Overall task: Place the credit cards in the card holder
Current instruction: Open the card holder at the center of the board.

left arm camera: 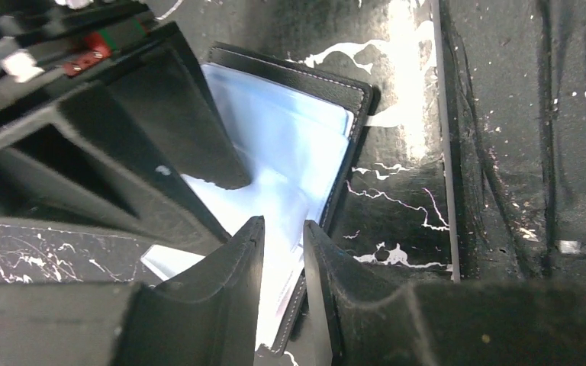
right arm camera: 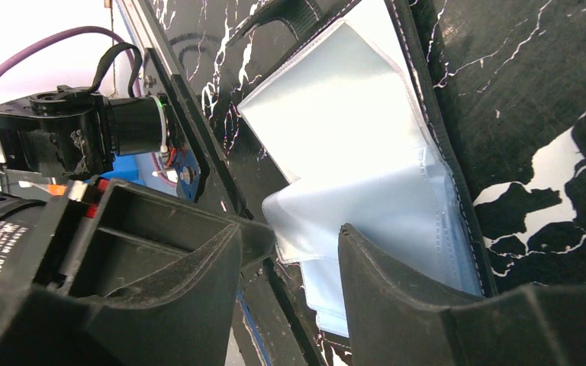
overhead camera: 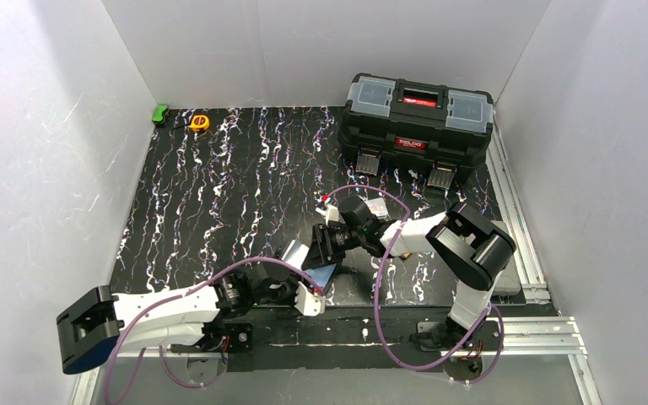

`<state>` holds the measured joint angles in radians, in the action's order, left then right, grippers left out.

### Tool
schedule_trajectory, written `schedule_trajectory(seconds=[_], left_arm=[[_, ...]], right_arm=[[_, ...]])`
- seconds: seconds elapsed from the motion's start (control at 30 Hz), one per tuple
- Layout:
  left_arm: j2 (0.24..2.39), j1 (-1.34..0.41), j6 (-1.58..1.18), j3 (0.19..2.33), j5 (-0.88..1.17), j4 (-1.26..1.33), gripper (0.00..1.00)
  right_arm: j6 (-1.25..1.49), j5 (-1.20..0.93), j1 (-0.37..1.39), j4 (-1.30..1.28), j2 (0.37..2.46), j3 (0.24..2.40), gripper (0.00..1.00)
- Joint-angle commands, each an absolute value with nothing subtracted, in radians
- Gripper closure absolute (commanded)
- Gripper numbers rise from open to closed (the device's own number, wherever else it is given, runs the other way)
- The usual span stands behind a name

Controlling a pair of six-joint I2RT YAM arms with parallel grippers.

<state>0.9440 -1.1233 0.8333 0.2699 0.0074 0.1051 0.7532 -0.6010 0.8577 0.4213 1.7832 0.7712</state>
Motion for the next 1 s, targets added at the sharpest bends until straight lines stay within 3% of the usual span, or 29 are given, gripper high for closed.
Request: schedule_trajectory(seconds=[0.0, 0.2, 0.97], left_arm=[[0.851, -1.135, 0.801, 0.303, 0.026, 0.039, 0.75], [0.811, -1.135, 0.784, 0.290, 0.041, -0.041, 0.75], [0.945, -1.135, 0.861, 0.255, -0.100, 0.146, 0.78]], right_arm=[[0.745, -0.597, 0.861, 0.438, 1.775, 0.789, 0.43], [0.747, -0.589, 0.861, 0.441, 1.769, 0.782, 0.42], [0.749, -0.584, 0.854, 0.446, 1.731, 0.768, 0.38]])
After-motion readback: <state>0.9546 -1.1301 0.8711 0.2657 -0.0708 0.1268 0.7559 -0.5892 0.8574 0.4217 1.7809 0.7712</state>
